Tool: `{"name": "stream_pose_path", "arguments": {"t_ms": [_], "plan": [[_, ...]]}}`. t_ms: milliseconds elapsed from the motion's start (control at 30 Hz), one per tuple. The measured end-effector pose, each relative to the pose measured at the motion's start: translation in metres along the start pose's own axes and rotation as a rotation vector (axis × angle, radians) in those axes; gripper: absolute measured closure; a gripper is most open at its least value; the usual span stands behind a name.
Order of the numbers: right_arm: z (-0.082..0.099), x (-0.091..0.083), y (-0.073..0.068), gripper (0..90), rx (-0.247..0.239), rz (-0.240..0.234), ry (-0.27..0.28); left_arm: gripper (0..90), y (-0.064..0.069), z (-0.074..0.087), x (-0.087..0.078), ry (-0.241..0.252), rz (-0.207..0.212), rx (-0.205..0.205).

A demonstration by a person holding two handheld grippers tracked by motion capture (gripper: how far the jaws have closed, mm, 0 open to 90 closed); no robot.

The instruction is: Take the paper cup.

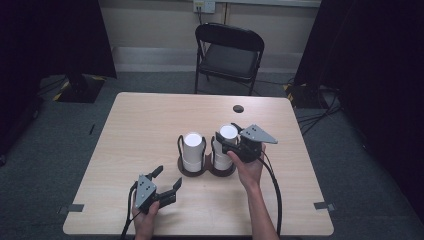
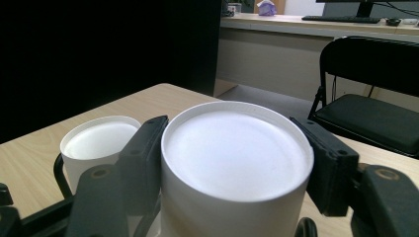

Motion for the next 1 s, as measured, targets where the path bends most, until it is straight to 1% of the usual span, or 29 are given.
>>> {"name": "stream_pose_path", "arguments": {"t_ms": [100,167,233,400,467,600,633,800,833,900,1000], "plan": [[-0.004,-0.001,0.001,34.1,0.006,0.004,0.008,21.3,0.0,0.0,0.0,-0.002,-0.003,0.0],[-0.006,-0.002,0.001,34.0,0.019,0.004,0.014,20.8,-0.001,0.0,0.0,-0.003,-0.011,-0.007],[-0.008,-0.002,0.002,34.1,0.017,0.003,0.012,20.8,-0.002,0.0,0.0,0.0,-0.011,-0.013],[-0.012,-0.003,0.003,34.1,0.023,0.008,0.019,20.8,-0.001,0.0,0.0,-0.002,-0.009,-0.007],[-0.013,-0.003,0.004,34.1,0.018,0.02,0.021,20.8,-0.001,0.0,0.0,-0.003,-0.009,-0.006],[-0.015,-0.003,0.004,34.0,0.013,0.015,0.026,20.8,-0.001,0.0,0.0,-0.004,-0.009,-0.006],[-0.016,-0.003,0.004,34.0,0.019,0.009,0.027,20.8,-0.001,0.0,0.0,-0.006,-0.011,-0.007],[-0.019,-0.004,0.004,34.0,0.027,0.009,0.032,20.8,-0.001,0.001,0.001,-0.015,-0.011,-0.008],[-0.022,-0.004,0.004,34.0,0.035,0.003,0.042,20.8,-0.001,0.001,0.001,-0.017,-0.009,-0.01],[-0.023,-0.005,0.005,34.1,0.056,0.003,0.041,20.8,-0.002,0.001,0.001,-0.018,-0.004,-0.023],[-0.024,-0.006,0.006,34.1,0.067,-0.002,0.049,20.4,-0.004,0.001,0.001,-0.01,-0.008,-0.036]]}}
Point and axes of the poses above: each handheld gripper's, and its own axes: x roughly forward along the jaws, z roughly out of its underside, y roughly to its right, the point moved 9 cm from there along x, roughly forward along the jaws, and after that the axes turned 5 degrees about y, right-handed, at the moved point
